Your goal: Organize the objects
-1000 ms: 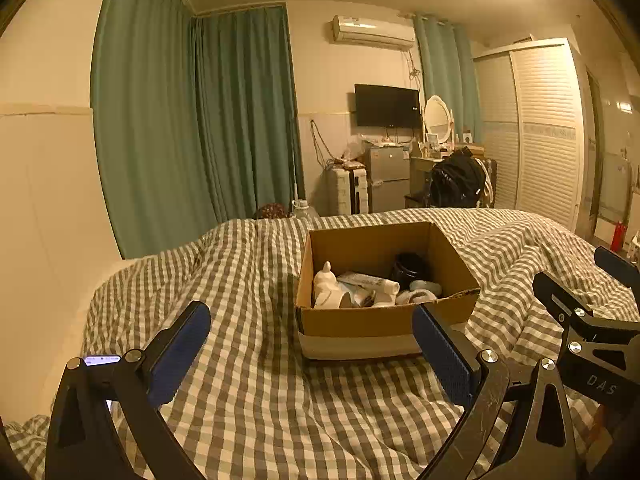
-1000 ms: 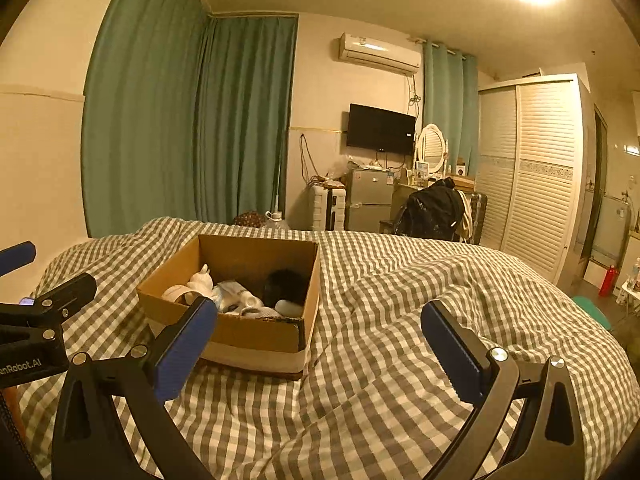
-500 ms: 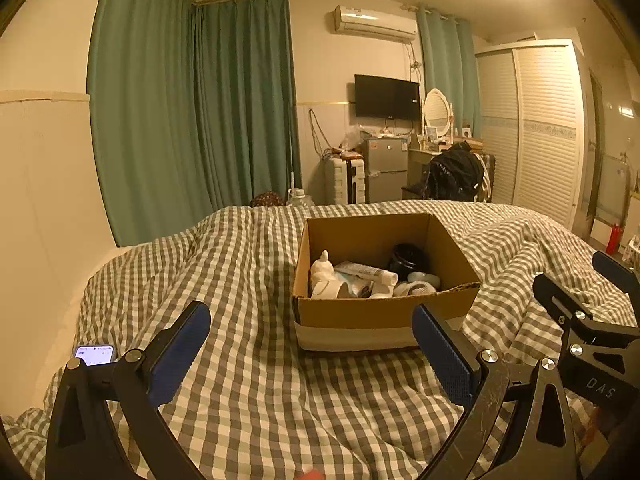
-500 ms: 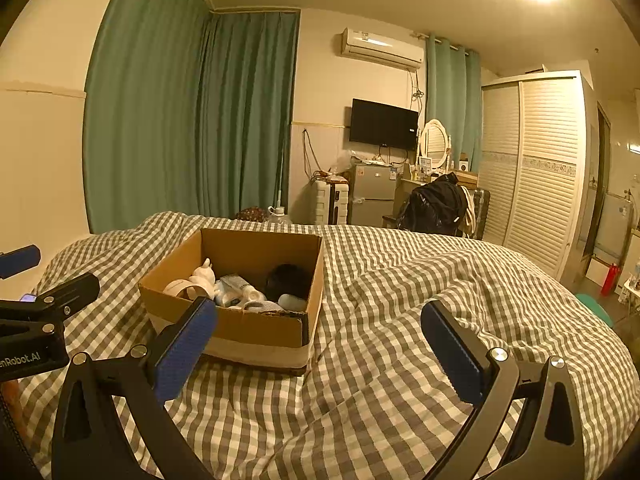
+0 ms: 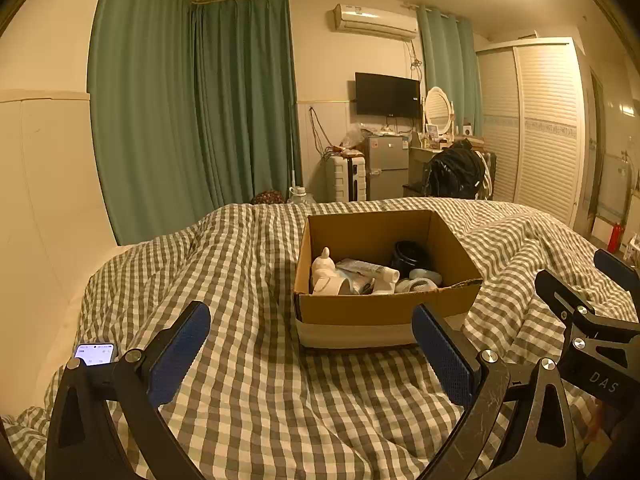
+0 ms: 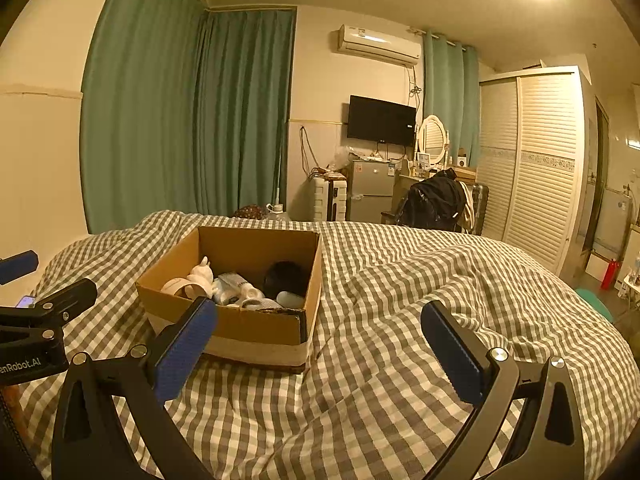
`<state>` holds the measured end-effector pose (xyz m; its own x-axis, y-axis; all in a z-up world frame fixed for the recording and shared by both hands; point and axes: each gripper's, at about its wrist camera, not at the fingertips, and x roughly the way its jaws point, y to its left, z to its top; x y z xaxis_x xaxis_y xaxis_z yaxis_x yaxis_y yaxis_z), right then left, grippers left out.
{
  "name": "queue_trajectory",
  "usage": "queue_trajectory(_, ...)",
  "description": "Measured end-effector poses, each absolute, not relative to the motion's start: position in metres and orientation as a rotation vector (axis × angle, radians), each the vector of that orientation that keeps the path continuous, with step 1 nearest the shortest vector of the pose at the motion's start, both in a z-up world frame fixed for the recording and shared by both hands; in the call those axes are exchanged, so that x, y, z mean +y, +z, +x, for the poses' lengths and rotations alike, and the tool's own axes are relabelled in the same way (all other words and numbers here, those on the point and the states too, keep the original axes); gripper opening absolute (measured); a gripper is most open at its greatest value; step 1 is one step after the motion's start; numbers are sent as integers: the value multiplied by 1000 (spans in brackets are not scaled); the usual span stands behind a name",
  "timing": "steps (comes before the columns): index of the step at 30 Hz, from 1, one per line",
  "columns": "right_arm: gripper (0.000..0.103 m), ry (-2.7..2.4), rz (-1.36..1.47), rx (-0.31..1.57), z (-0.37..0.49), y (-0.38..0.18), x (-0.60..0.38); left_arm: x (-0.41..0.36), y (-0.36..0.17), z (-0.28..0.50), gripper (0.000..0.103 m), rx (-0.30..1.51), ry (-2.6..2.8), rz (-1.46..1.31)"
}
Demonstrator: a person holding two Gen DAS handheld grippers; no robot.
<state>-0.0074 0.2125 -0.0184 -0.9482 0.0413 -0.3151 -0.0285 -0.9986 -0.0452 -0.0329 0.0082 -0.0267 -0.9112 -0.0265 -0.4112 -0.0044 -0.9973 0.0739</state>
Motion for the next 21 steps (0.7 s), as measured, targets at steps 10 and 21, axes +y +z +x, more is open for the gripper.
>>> queue_trajectory(10, 102, 3063, -501, -59, -7, -19, 213, 7, -28, -32, 103, -111, -3055, 659)
queue_trajectory(21, 102, 3062, -506, -58, -8, -20, 213, 7, -29, -32, 103, -115, -3055, 661)
